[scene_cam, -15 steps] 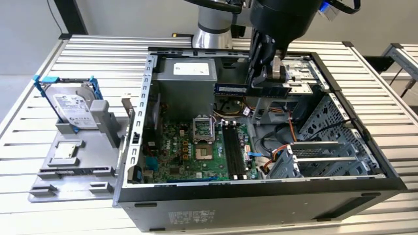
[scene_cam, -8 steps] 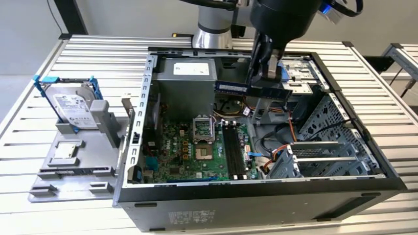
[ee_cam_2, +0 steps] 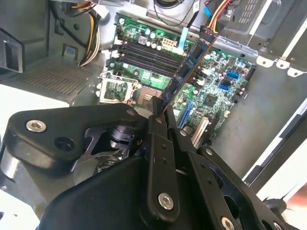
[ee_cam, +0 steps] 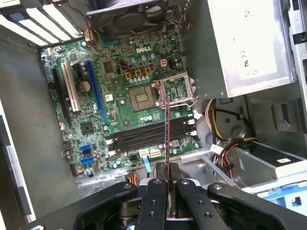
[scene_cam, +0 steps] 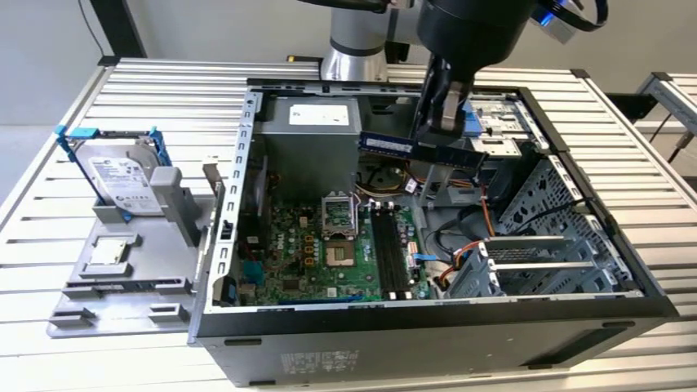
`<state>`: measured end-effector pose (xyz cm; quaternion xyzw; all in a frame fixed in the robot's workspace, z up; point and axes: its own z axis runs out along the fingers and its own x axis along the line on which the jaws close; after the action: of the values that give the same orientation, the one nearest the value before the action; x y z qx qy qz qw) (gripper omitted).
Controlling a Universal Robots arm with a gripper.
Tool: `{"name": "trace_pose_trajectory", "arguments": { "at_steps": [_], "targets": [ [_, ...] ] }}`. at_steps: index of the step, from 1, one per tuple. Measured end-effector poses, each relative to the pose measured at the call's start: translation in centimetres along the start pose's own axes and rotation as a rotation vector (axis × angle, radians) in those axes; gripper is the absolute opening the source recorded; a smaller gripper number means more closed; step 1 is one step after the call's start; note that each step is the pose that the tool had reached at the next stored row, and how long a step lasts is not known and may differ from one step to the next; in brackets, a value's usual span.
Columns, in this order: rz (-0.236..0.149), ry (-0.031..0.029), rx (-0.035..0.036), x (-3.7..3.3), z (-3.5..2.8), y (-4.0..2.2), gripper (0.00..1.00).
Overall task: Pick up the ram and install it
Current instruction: 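Insert the ram into the slot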
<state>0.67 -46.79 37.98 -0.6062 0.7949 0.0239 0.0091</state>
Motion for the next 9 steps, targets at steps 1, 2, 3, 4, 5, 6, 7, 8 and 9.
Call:
{"name": "trace_pose_trajectory", "arguments": {
  "at_steps": [1,2,3,4,5,6,7,8,9],
  "targets": [
    [0.002,-0.0001,0.0001,0.00,0.00,0.00,0.00],
    [0.002,-0.0001,0.0001,0.00,0.00,0.00,0.00],
    [0.002,-0.0001,0.0001,0.00,0.00,0.00,0.00],
    [0.002,-0.0001,0.0001,0.00,0.00,0.00,0.00],
    [0.002,-0.0001,0.0001,0.00,0.00,0.00,0.00],
    [0.002,-0.0002,0.0001,0.00,0.00,0.00,0.00],
    [0.002,-0.0001,0.0002,0.00,0.00,0.00,0.00],
    [0.003,-0.0001,0.0002,0.00,0.00,0.00,0.00],
    [0.004,-0.0002,0.0002,0.00,0.00,0.00,0.00]
  ]
}}
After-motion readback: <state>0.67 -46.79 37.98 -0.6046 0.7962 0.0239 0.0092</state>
